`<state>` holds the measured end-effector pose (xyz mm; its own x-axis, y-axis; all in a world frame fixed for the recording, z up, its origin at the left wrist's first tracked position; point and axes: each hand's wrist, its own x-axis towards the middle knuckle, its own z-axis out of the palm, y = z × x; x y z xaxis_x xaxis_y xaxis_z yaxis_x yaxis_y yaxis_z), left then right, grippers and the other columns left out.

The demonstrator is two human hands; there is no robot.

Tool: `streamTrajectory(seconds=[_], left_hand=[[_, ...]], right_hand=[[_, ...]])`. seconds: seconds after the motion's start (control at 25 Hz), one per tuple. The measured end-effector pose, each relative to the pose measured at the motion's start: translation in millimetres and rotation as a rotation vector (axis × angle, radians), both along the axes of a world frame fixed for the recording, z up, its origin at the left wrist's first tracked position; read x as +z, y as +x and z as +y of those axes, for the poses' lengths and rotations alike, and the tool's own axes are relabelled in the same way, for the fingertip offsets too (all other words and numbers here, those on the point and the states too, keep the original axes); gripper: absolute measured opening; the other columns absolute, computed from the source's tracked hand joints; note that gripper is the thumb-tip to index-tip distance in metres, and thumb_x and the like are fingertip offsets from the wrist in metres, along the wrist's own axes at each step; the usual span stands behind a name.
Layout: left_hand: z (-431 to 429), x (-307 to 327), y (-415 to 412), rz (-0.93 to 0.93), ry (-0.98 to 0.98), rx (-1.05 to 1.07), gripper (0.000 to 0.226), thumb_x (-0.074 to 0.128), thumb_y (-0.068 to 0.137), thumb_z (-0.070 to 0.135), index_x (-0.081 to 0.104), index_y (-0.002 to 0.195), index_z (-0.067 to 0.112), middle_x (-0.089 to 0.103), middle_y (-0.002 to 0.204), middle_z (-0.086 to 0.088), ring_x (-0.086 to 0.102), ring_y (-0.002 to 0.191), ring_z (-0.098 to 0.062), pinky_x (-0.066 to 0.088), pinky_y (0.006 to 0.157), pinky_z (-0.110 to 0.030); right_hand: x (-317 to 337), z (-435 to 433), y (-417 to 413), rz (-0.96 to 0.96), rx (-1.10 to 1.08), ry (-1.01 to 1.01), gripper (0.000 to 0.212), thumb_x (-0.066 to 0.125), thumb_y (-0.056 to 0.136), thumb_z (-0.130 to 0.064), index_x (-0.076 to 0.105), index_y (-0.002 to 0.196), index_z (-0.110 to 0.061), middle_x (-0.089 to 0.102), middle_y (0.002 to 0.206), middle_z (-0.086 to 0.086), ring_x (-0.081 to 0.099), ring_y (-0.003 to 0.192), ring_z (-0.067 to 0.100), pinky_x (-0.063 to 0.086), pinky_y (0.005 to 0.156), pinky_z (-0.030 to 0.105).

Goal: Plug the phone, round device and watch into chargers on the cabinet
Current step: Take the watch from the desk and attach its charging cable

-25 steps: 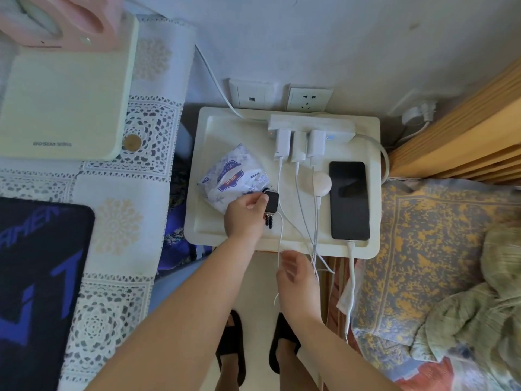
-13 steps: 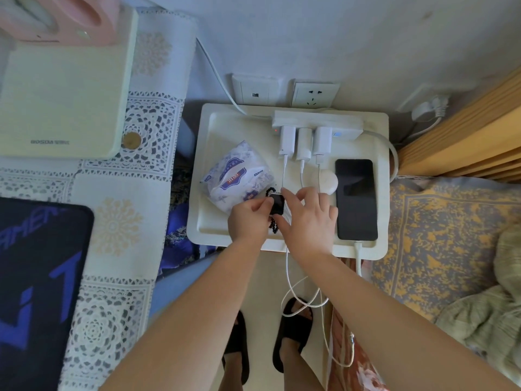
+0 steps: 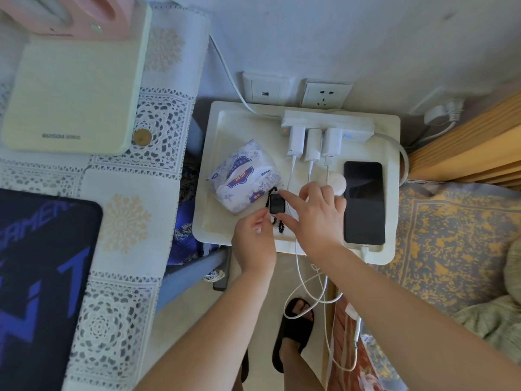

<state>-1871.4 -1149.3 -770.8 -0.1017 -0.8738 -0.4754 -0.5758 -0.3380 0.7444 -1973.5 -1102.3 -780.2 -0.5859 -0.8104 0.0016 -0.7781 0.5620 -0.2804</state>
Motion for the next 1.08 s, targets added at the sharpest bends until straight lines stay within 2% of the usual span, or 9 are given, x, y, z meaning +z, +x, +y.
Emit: streamTrajectory(seconds=[0.12,0.2,0.28,0.4,0.56,0.68,0.8,0.92,1.08], left_hand=[[7,6,10,-0.060,-0.218,-0.023,0.019,0.059,0.090,0.018,0.068,0.106,0.019,0.061,0.098,0.005,0.054,0.072,0.000,0.038,0.064,-0.001],[2,7,18,-0.101,-0.370,-0.045,0.024,0.063,0.087,0.019,0.062,0.111,0.016,0.057,0.099,0.006,0.050,0.073,-0.006,0.038,0.065,-0.008],[-9,4,27,-0.164,-0.423,0.026,0.036,0.066,0.084,0.021,0.056,0.116,0.010,0.056,0.105,-0.001,0.052,0.083,-0.016,0.041,0.072,-0.023],[-25,3,33,-0.198,-0.337,0.194,0.049,0.071,0.080,0.028,0.051,0.118,0.005,0.053,0.110,-0.010,0.054,0.092,-0.028,0.044,0.077,-0.035],[-33,7,31,-0.103,-0.257,0.221,0.061,0.075,0.076,0.035,0.049,0.123,0.006,0.045,0.111,0.001,0.056,0.099,-0.026,0.041,0.079,-0.030],[-39,7,27,-0.046,-0.219,0.200,0.066,0.075,0.075,0.038,0.048,0.127,0.007,0.048,0.121,-0.004,0.057,0.105,-0.024,0.044,0.086,-0.031],[-50,6,21,-0.007,-0.138,0.228,0.073,0.075,0.074,0.045,0.046,0.131,0.010,0.047,0.134,-0.006,0.060,0.110,-0.020,0.049,0.095,-0.042],[-58,8,15,0.030,-0.091,0.229,0.079,0.077,0.071,0.047,0.044,0.134,0.014,0.047,0.136,-0.003,0.061,0.111,-0.019,0.050,0.096,-0.044],[-63,10,11,0.017,-0.082,0.158,0.089,0.080,0.065,0.045,0.040,0.140,0.016,0.043,0.140,-0.007,0.057,0.118,-0.024,0.050,0.097,-0.045]], right_hand=[[-1,0,-3,-0.038,-0.030,0.007,0.041,0.080,0.068,-0.037,0.071,0.107,-0.027,0.057,0.086,0.010,0.054,0.081,0.034,0.038,0.071,0.042],[-1,1,-3,-0.037,-0.034,0.020,0.041,0.079,0.069,-0.039,0.071,0.108,-0.027,0.057,0.086,0.010,0.053,0.080,0.034,0.038,0.071,0.042],[-1,1,-3,-0.029,-0.023,0.035,0.040,0.077,0.071,-0.040,0.070,0.109,-0.027,0.056,0.086,0.010,0.052,0.080,0.034,0.038,0.072,0.042],[-2,-2,-4,-0.018,-0.013,0.080,0.039,0.073,0.076,-0.041,0.069,0.110,-0.025,0.056,0.087,0.011,0.051,0.083,0.035,0.036,0.074,0.043],[-2,-4,-4,0.060,0.038,0.154,0.039,0.072,0.077,-0.043,0.070,0.110,-0.024,0.057,0.084,0.011,0.052,0.079,0.033,0.038,0.071,0.042],[1,-3,-6,0.026,0.049,0.144,0.040,0.070,0.078,-0.044,0.068,0.113,-0.024,0.058,0.087,0.011,0.052,0.081,0.033,0.038,0.072,0.042],[2,-2,-7,-0.028,0.057,0.091,0.041,0.068,0.080,-0.044,0.067,0.115,-0.024,0.059,0.088,0.010,0.053,0.083,0.034,0.038,0.074,0.043],[12,-1,-9,-0.064,0.027,0.005,0.036,0.062,0.082,-0.042,0.069,0.113,-0.024,0.059,0.086,0.009,0.054,0.080,0.034,0.038,0.071,0.040],[31,5,-2,-0.229,-0.080,-0.120,0.024,0.061,0.087,-0.034,0.070,0.108,-0.025,0.060,0.092,0.004,0.052,0.089,0.028,0.036,0.078,0.037]])
